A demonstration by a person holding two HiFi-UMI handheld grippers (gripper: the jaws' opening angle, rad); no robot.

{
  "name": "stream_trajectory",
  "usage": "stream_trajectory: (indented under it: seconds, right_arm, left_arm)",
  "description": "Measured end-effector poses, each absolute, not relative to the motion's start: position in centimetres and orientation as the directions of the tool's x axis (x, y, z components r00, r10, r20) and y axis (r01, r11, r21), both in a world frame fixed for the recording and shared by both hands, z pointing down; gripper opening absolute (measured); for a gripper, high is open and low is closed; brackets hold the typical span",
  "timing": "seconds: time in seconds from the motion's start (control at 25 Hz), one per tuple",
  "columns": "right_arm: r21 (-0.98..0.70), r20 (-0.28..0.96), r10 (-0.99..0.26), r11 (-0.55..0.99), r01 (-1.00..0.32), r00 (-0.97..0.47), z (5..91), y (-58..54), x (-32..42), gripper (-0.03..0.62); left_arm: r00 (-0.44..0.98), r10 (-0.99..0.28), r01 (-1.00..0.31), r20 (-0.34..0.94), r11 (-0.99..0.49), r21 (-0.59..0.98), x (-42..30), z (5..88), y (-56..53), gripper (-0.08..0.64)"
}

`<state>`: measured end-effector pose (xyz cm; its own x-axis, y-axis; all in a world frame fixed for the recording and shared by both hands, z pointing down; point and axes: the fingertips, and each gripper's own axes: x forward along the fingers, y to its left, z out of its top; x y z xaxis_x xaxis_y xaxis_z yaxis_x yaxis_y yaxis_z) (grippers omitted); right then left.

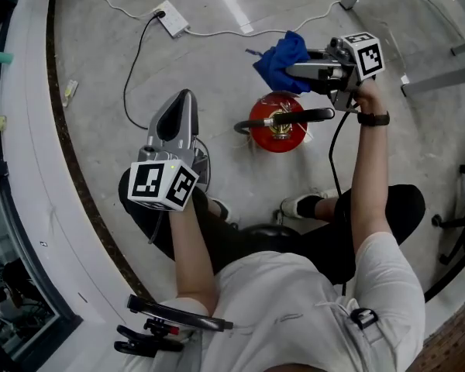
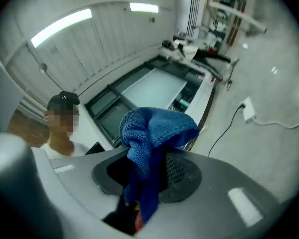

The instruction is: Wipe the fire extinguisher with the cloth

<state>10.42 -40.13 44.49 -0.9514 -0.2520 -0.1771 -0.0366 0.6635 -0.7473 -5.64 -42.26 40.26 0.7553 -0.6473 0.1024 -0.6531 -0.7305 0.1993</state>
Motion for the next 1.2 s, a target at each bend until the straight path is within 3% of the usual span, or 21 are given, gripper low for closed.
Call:
stream_trajectory:
  seconds: [0.08, 0.16, 0.28, 0.44, 0.52, 0.64, 0.8, 0.96, 1.2]
  right_arm:
    - [-0.76, -0.107, -0.08, 0.649, 0.03, -0.991, 43.5, -37.6, 7.7, 0.117]
    - [-0.793, -0.031, 0.001, 0.608, 0.025, -1.0, 45.2, -36.7, 6.1, 0.118]
    - [-0.856, -0.047, -0.01, 0.516, 0.034, -0.999, 48.2, -37.9, 6.2, 0.121]
    - [-0.93, -0.198, -0.101, 0.333, 0.154, -0.975, 52.1, -39.6, 7.5, 0.121]
    - [-0.961, -0.105, -0.14, 0.271, 0.064, -0.985, 56.2, -40.4, 8.3, 0.12]
    - [-0.966, 0.175, -0.138, 0.166, -0.197, -0.975, 66.4, -40.1, 9.7, 0.12]
    - [-0.882, 0.453, -0.167, 0.058, -0.467, -0.876, 80.0, -39.6, 10.3, 0.121]
    - [-0.834, 0.544, -0.184, -0.014, -0.552, -0.818, 87.1, -40.3, 11.0, 0.12]
    - [-0.815, 0.566, -0.162, 0.035, -0.578, -0.808, 88.2, -40.5, 12.6, 0.117]
  left_arm:
    - [0.759, -0.644, -0.648, 0.098, -0.734, 0.203, -5.3, 40.2, -42.3, -0.002]
    - [0.76, -0.642, -0.647, 0.097, -0.734, 0.208, -5.1, 40.2, -42.4, -0.002]
    - [0.761, -0.64, -0.645, 0.103, -0.733, 0.216, -5.0, 40.5, -42.3, -0.002]
    - [0.756, -0.642, -0.653, 0.128, -0.728, 0.207, -5.3, 41.1, -42.0, -0.002]
    - [0.759, -0.638, -0.649, 0.126, -0.733, 0.204, -4.8, 41.4, -42.3, -0.002]
    - [0.782, -0.617, -0.62, 0.086, -0.758, 0.204, -4.1, 41.5, -42.5, -0.002]
    - [0.765, -0.637, -0.642, 0.092, -0.744, 0.183, -4.9, 41.8, -42.0, -0.002]
    - [0.756, -0.649, -0.653, 0.087, -0.738, 0.169, -4.7, 42.1, -41.8, -0.002]
    - [0.767, -0.63, -0.641, 0.122, -0.739, 0.208, -4.8, 43.9, -40.6, -0.002]
